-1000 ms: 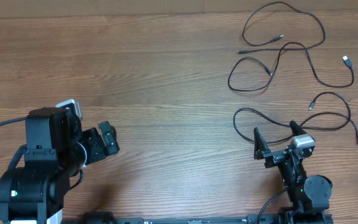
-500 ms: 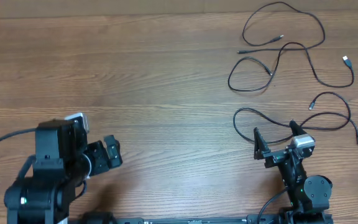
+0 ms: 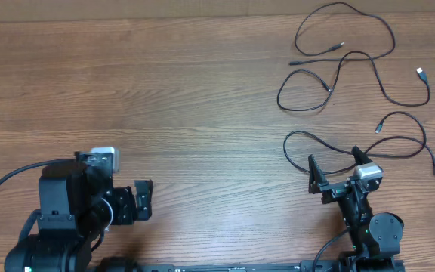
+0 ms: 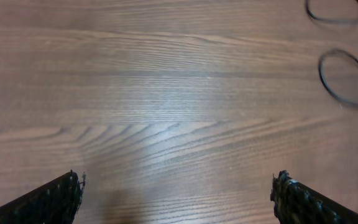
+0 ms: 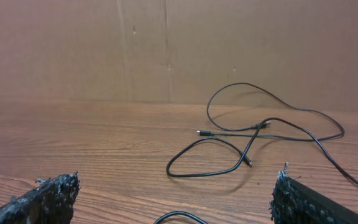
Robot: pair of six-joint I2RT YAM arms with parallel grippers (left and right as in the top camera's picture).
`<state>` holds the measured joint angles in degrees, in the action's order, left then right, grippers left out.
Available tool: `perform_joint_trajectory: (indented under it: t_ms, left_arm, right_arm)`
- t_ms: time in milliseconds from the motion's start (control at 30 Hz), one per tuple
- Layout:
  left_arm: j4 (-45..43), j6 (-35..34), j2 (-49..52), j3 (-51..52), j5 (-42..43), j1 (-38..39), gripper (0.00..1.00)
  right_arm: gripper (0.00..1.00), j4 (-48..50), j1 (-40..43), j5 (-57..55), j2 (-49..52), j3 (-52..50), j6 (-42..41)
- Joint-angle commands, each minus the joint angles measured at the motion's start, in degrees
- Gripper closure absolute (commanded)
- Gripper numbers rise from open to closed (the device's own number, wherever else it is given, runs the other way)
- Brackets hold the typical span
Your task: Untangle cables
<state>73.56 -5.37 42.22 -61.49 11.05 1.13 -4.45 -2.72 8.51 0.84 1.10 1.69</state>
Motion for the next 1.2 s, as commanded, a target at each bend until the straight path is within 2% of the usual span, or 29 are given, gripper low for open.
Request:
perform_joint_trajectory:
  t_ms: [0, 400, 533, 633, 1167]
  left_arm:
    - [-1.11, 7.91, -0.39, 0.63, 4.22, 0.07, 0.0]
    - [-9.42, 8.87, -0.52, 1.84, 7.85, 0.07, 0.0]
    - [-13.22, 14.12, -0.98, 3.19, 12.79, 0.07, 0.0]
    - [-17.16, 17.05, -2.08, 6.1, 15.39, 0.07, 0.0]
    - [-31.52, 16.96, -12.81, 25.07, 15.58, 0.04, 0.01]
  right_arm:
    - [0.0, 0.28, -0.11, -0.72, -0.68, -0.63, -0.15]
    - [0.0, 0.28, -0.11, -0.72, -0.68, -0.63, -0.15]
    - [0.0, 0.28, -0.11, -0.72, -0.68, -0.63, -0.15]
    - [0.0, 0.28, -0.11, -0.72, -0.68, -0.63, -0.15]
    - [0.0, 0.28, -0.11, -0.72, -0.68, -0.63, -0.15]
